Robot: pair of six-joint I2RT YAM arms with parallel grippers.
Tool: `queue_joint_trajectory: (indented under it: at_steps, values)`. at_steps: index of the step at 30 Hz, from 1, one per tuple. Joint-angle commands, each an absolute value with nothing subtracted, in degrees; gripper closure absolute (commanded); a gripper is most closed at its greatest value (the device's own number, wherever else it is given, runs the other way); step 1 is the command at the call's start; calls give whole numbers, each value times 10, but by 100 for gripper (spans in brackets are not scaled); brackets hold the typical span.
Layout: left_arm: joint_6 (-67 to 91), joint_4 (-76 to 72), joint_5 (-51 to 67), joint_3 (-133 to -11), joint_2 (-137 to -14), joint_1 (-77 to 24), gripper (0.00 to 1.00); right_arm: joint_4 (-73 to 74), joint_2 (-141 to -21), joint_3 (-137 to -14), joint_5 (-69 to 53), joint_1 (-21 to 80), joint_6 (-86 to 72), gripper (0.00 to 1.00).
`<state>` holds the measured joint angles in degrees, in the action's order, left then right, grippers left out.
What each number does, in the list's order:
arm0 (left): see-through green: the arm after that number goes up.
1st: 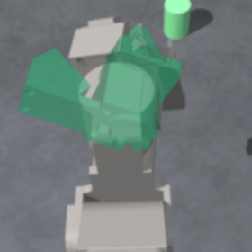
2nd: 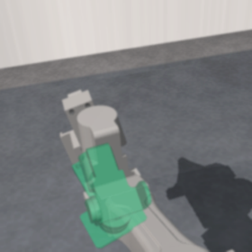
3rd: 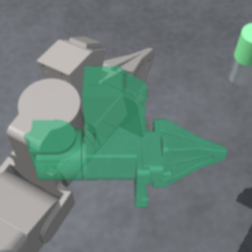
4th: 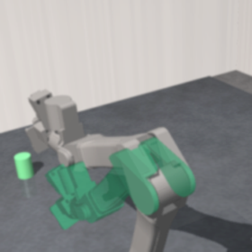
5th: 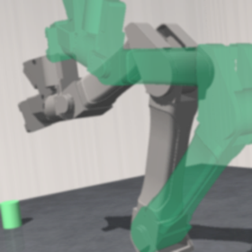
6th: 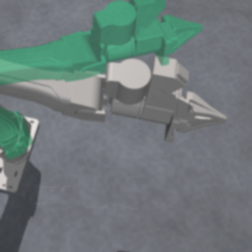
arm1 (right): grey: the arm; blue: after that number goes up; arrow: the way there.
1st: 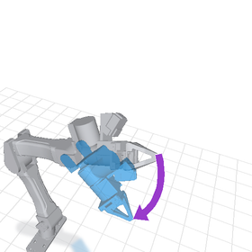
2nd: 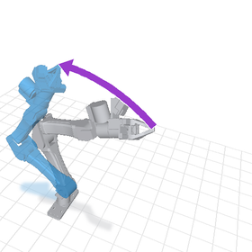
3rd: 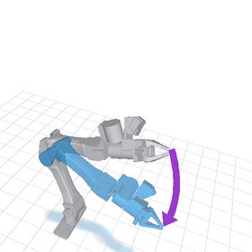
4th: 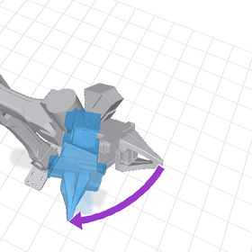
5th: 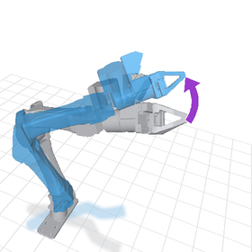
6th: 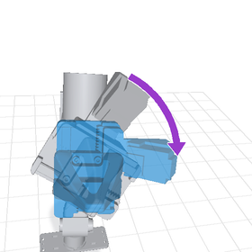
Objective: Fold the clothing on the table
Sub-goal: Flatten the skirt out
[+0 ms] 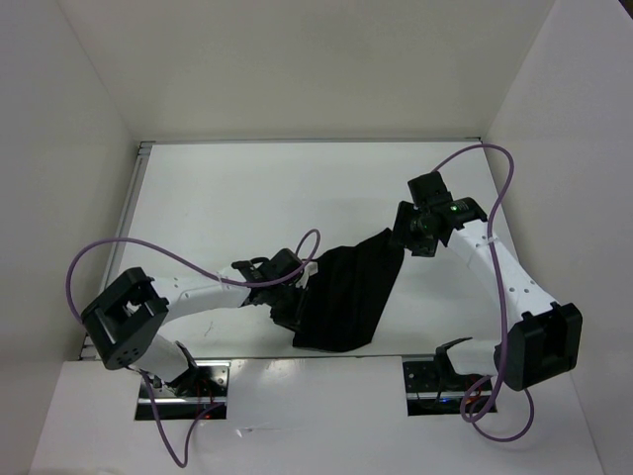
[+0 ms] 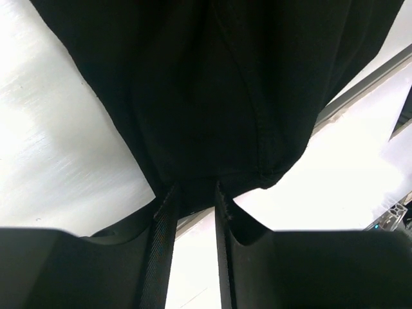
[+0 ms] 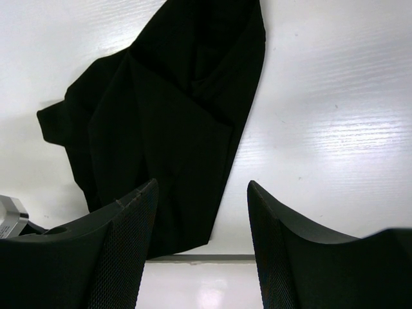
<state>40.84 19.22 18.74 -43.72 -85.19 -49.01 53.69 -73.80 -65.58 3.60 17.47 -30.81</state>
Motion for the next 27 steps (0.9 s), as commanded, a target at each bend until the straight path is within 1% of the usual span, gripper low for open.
queue_joint_trajectory:
  at_steps: [1,2,4,7,8,9,10,17,23,24,25,27]
  values:
    - [401,185,202,-443,-859,-491,67,535,-725,-672,22,178,-308,37]
    - [401,185,202,-443,-859,-491,72,530,-730,-672,6,178,-308,37]
    - [401,185,202,-443,-859,-491,77,519,-736,-658,-22,178,-302,37]
    - [401,190,197,-443,-859,-491,79,512,-746,-629,-37,178,-297,37]
    - [401,190,197,-443,-864,-491,83,499,-746,-623,-42,178,-292,37]
    - [401,190,197,-443,-864,-491,95,499,-753,-617,-47,178,-292,37]
    - [406,190,197,-443,-864,-491,100,492,-753,-609,-56,178,-292,37]
    - [406,207,183,-465,-852,-491,100,453,-814,-596,-80,178,-281,37]
    - [417,213,183,-470,-821,-491,100,417,-877,-613,-34,178,-287,39]
    - [424,213,183,-470,-815,-491,100,417,-887,-621,-34,178,-287,41]
    - [424,213,183,-470,-815,-491,100,417,-896,-627,-34,178,-287,45]
    - [430,213,178,-465,-809,-491,100,410,-917,-628,-34,178,-292,50]
